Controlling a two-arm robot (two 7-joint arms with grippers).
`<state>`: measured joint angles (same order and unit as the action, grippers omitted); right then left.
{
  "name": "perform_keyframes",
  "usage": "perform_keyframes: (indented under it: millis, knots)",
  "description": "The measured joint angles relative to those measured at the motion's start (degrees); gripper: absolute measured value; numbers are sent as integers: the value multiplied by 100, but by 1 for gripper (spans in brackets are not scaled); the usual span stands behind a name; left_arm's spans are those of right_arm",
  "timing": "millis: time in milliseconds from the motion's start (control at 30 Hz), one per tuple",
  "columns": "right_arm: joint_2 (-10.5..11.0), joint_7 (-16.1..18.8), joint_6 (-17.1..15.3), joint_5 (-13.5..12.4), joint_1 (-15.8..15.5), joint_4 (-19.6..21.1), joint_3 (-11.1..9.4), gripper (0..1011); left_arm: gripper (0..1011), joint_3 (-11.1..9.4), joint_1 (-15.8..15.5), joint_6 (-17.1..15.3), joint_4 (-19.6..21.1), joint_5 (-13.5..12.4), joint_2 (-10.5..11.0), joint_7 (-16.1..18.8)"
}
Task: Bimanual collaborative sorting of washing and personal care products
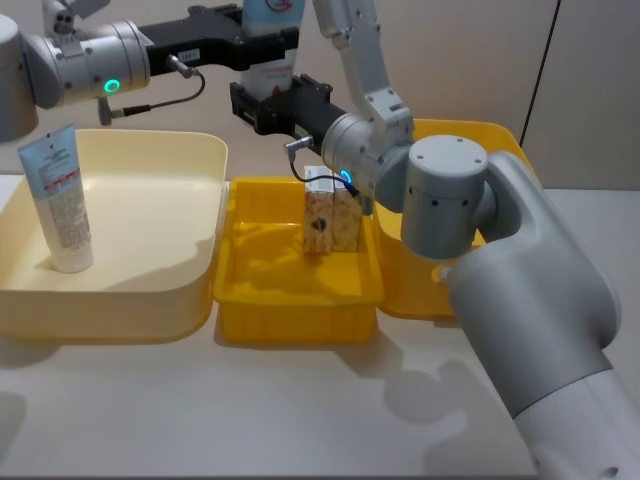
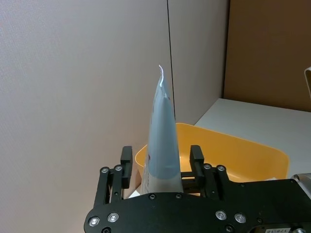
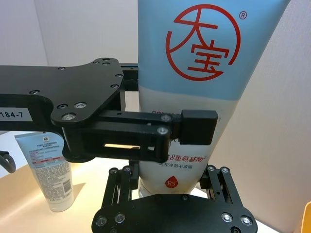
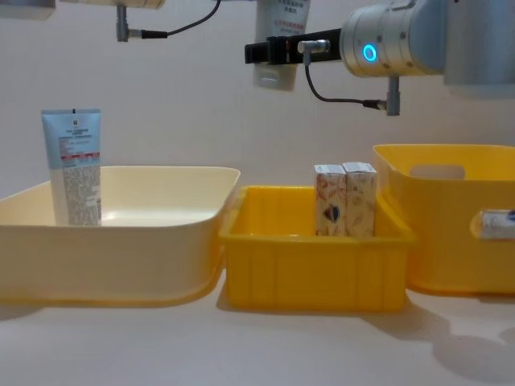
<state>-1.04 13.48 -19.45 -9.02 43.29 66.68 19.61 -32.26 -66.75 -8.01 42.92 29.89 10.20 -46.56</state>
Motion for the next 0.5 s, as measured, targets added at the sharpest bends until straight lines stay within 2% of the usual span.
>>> perform_keyframes:
  millis: [67,100,333,500]
  knots:
    - [5,-7,8,-1,0,7,2,660,726,0,0,0,0,0,0,0]
    - [11,-13,17,-1,-1,16,3,660,794,0,0,0,0,0,0,0]
    - [67,-40,57,3,-28,102,-2,660,974,0,0,0,0,0,0,0]
    - [165,-57,51,44,-64,227,-21,660,1003,0,0,0,0,0,0,0]
